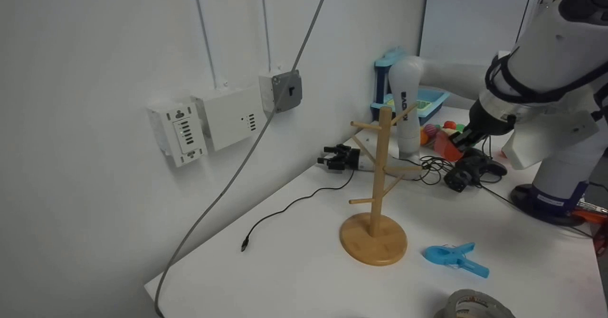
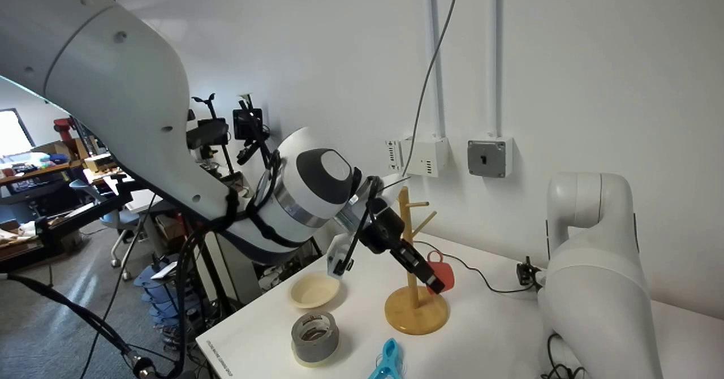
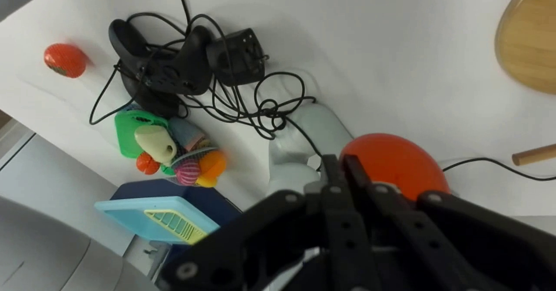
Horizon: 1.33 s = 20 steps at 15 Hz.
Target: Remove the blue and orange objects from the hanger
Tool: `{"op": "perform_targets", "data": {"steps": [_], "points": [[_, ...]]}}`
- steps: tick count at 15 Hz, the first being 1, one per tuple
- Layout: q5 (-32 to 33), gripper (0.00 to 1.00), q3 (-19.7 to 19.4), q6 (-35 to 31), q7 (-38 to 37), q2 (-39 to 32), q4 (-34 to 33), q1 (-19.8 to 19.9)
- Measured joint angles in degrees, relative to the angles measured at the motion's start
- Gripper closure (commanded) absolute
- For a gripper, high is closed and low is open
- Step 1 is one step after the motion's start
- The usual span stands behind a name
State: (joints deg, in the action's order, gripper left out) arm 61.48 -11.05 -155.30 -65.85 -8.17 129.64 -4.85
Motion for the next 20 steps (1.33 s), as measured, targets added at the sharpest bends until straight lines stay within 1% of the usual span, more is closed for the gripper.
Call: {"op": "perform_targets", "data": {"steps": [6, 10, 15, 18, 20], "points": [[-6.08, 0.99, 0.14, -0.68, 1.73, -3.49, 1.98, 0.00], [-13.46, 0.99, 0.36, -1.83, 5.44, -6.44, 2.72, 0.30], [-26.93, 0.99, 2.72, -2.29, 13.44, -10.33, 2.84, 1.58], [-38.22, 0.99, 4.24, -2.29, 21.68, -12.32, 2.80, 2.00], [-46.76, 0.99, 5.95, -2.21, 28.33, -13.48, 2.66, 2.95]]}}
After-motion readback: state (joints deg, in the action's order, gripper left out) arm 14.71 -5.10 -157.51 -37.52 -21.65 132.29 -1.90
